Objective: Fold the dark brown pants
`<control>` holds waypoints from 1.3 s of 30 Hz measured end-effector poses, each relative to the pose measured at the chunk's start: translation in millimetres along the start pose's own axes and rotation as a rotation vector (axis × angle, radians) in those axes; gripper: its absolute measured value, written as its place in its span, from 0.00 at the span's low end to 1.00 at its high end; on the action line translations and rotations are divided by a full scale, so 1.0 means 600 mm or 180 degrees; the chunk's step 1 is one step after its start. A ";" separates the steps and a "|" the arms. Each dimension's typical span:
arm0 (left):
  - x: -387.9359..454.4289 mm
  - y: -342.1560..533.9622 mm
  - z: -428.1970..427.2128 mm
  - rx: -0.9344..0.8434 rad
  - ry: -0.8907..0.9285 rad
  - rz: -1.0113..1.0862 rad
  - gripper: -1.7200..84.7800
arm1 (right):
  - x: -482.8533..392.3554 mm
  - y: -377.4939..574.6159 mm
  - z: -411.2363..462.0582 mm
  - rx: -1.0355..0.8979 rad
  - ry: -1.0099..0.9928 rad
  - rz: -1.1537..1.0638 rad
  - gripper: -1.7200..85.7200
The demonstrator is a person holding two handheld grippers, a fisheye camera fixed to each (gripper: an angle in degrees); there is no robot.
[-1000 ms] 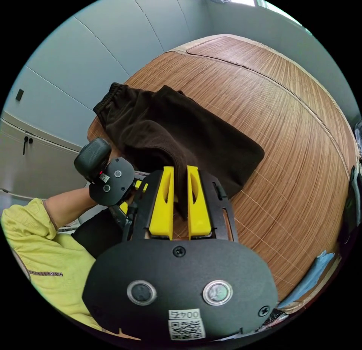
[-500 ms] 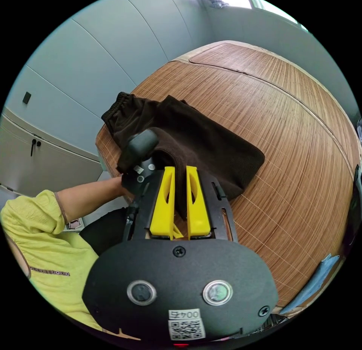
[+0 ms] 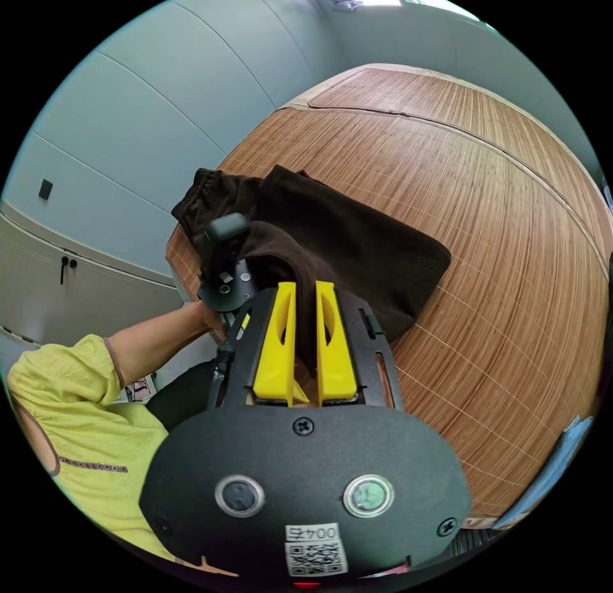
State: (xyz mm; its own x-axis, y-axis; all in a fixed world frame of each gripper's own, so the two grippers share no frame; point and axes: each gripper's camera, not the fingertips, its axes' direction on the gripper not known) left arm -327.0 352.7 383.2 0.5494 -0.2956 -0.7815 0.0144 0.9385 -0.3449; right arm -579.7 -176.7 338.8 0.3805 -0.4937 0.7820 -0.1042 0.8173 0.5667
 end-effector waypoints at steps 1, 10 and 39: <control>0.007 0.002 0.003 0.0021 -0.0009 -0.0007 0.18 | 0.002 0.006 0.000 -0.0007 -0.0004 0.0019 0.09; 0.122 0.006 0.052 -0.0227 -0.0806 0.0143 0.17 | -0.004 0.087 -0.048 0.0319 -0.0189 0.0009 0.10; 0.197 0.269 -0.181 0.0507 -0.2403 -0.1978 0.19 | 0.264 0.381 -0.014 0.0980 -0.0894 0.1718 0.17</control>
State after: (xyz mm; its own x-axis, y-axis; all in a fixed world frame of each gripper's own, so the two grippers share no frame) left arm -350.8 450.1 178.6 0.7935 -0.6045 0.0702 0.5624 0.6844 -0.4640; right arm -535.3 -65.5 590.3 -0.0468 -0.1329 0.9900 -0.4850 0.8695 0.0937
